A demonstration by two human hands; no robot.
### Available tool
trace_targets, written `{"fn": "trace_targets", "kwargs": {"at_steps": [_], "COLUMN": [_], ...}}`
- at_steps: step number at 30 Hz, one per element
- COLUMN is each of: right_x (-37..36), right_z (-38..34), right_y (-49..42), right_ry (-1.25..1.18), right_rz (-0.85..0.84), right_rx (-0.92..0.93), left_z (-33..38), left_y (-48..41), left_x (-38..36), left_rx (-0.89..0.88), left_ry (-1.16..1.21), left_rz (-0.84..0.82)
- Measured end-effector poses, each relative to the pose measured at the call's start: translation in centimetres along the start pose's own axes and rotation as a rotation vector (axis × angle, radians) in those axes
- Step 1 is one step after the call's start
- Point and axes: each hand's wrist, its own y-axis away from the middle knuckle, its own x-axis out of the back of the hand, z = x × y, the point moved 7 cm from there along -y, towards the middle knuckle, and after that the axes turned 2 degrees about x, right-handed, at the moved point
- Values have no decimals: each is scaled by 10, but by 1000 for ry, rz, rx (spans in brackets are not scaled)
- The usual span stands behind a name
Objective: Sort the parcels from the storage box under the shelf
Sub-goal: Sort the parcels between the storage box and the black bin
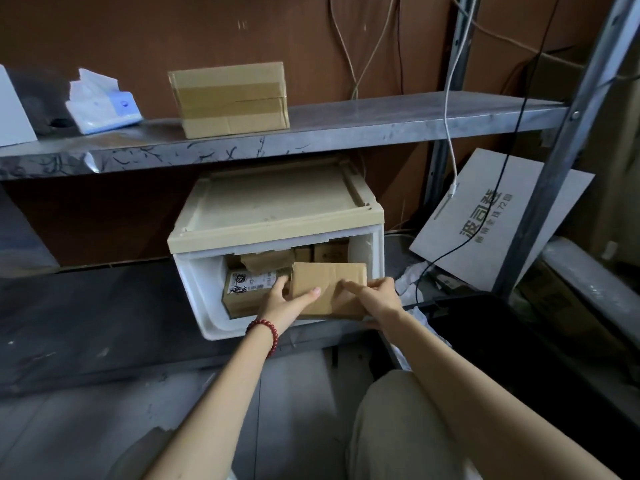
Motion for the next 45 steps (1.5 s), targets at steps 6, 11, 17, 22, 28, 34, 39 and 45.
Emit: {"fn": "trace_targets", "kwargs": {"at_steps": [6, 11, 17, 22, 28, 34, 39, 45], "right_x": [74, 129, 188, 242, 272, 273, 264, 235], "right_z": [15, 25, 59, 119, 194, 261, 295, 315], "right_y": [4, 8, 20, 35, 43, 38, 30, 19], "right_ry": [-173, -220, -246, -189, -81, -4, 16, 27], "right_rz": [40, 130, 203, 300, 291, 352, 372, 310], "right_rx": [-35, 4, 10, -18, -112, -191, -199, -243], "left_z": [29, 68, 73, 36, -31, -78, -102, -123], "left_y": [12, 22, 37, 60, 81, 82, 78, 70], "left_x": [-58, -120, -184, -257, -323, -360, -373, -370], "left_rx": [-34, -136, -198, -137, -26, -193, -280, -414], "left_ry": [18, -89, -321, -339, -502, -814, -1057, -1346], "left_rz": [-152, -206, -303, -431, -495, -585, -563, -455]}}
